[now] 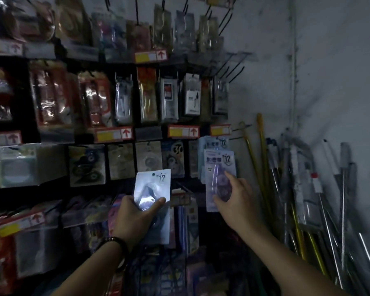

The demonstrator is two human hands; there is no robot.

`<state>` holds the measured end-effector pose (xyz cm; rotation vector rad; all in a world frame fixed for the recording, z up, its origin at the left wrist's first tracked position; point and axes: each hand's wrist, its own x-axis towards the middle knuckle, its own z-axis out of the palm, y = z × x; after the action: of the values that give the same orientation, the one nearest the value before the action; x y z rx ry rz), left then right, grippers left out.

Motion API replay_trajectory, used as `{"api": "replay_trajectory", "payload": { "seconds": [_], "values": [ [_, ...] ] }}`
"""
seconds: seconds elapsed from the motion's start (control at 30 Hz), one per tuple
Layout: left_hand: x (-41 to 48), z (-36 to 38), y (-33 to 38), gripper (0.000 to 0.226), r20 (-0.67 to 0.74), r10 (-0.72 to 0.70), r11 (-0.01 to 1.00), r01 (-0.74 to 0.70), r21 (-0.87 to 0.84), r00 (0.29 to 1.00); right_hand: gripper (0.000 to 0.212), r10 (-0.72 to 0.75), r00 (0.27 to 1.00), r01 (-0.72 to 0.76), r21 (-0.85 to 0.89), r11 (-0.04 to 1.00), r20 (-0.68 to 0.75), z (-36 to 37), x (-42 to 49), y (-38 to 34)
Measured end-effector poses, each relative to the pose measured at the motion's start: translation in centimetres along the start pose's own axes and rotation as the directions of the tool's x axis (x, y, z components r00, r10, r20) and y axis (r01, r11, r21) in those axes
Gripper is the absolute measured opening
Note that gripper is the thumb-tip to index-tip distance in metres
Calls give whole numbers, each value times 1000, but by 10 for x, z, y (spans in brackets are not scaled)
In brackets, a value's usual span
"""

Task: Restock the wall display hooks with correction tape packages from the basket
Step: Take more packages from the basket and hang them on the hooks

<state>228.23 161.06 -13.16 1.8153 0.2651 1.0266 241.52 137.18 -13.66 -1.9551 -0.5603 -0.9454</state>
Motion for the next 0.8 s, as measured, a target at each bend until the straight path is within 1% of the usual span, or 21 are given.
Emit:
{"api": "replay_trajectory", "payload": {
  "seconds": [0.07,0.13,0.23,0.33,0.47,0.57,0.7,0.8],
  "values": [
    [6,5,5,52,-62,-5,1000,7,30,998,81,20,1000,-20,10,1000,-15,1,19,10],
    [14,10,7,55,-30,-31,1000,31,4,999,80,32,999,-32,-11,999,-1,3,36,20],
    [25,19,10,51,38,-30,998,32,-52,999,77,-1,1000,3,-60,998,24,7,56,27],
    [32,29,16,47,63,-9,993,16,-114,998,72,-37,999,40,-77,996,39,12,67,29],
    [35,40,26,45,116,-27,990,43,-132,993,73,-78,996,81,-111,990,34,21,76,30],
    [35,48,30,43,120,-8,994,20,-105,993,76,-99,995,100,-88,991,15,30,78,32],
    [34,56,28,37,140,2,992,16,-129,990,85,-110,994,110,-42,993,-17,43,78,43],
    [34,59,27,35,127,10,992,6,-128,992,82,-112,993,110,-52,993,-45,46,81,46]
  ]
}}
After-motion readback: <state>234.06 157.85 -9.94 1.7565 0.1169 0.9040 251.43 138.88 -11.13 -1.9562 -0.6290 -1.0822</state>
